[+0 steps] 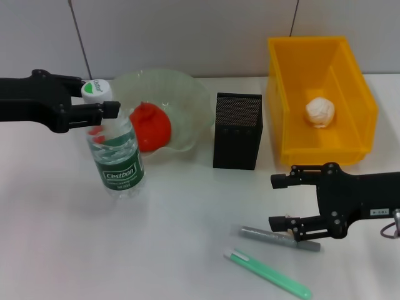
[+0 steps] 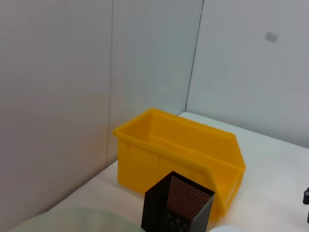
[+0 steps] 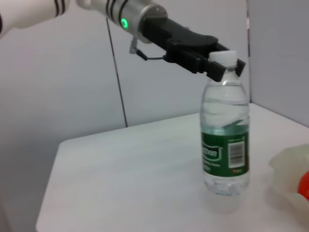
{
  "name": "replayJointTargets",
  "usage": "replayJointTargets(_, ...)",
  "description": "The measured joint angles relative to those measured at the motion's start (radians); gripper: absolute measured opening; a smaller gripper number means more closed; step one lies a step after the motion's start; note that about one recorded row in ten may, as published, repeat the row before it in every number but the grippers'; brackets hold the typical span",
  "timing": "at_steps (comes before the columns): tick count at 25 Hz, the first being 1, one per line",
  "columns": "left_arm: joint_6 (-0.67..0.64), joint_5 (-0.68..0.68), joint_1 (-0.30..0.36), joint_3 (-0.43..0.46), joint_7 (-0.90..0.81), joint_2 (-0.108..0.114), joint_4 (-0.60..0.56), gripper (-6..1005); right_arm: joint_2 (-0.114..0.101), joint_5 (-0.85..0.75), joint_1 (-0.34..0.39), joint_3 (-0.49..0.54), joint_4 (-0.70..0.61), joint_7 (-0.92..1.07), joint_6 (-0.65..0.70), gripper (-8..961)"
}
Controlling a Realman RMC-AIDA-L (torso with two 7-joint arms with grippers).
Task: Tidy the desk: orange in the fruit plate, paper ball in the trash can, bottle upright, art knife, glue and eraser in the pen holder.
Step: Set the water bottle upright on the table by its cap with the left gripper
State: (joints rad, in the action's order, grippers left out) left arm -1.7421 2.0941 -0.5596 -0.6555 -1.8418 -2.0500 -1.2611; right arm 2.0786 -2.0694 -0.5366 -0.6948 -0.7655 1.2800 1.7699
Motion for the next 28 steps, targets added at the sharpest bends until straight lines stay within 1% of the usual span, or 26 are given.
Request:
replayJointTargets(9, 0.037, -0.012, 0.021, 0.002, 0.059, 0.003, 0.053, 481, 0.001, 0.044, 0.029, 0.004, 0.069, -0.092, -0.082, 780)
replayJointTargets(16, 0.077, -0.013, 0.033, 0.002, 0.103, 0.002, 0.096, 488, 0.0, 0.054, 0.036, 0.004, 0.106, -0.149, -0.104, 780)
replayJointTargets(21, 0.09, -0.014, 0.033, 0.002, 0.118, 0.001, 0.103, 493, 0.001, 0.054, 0.037, 0.003, 0.125, -0.168, -0.124, 780)
replayJointTargets(28, 0.16, -0.014, 0.044, 0.002, 0.187, -0.004, 0.156, 500, 0.0, 0.055, 0.035, -0.002, 0.132, -0.17, -0.134, 780)
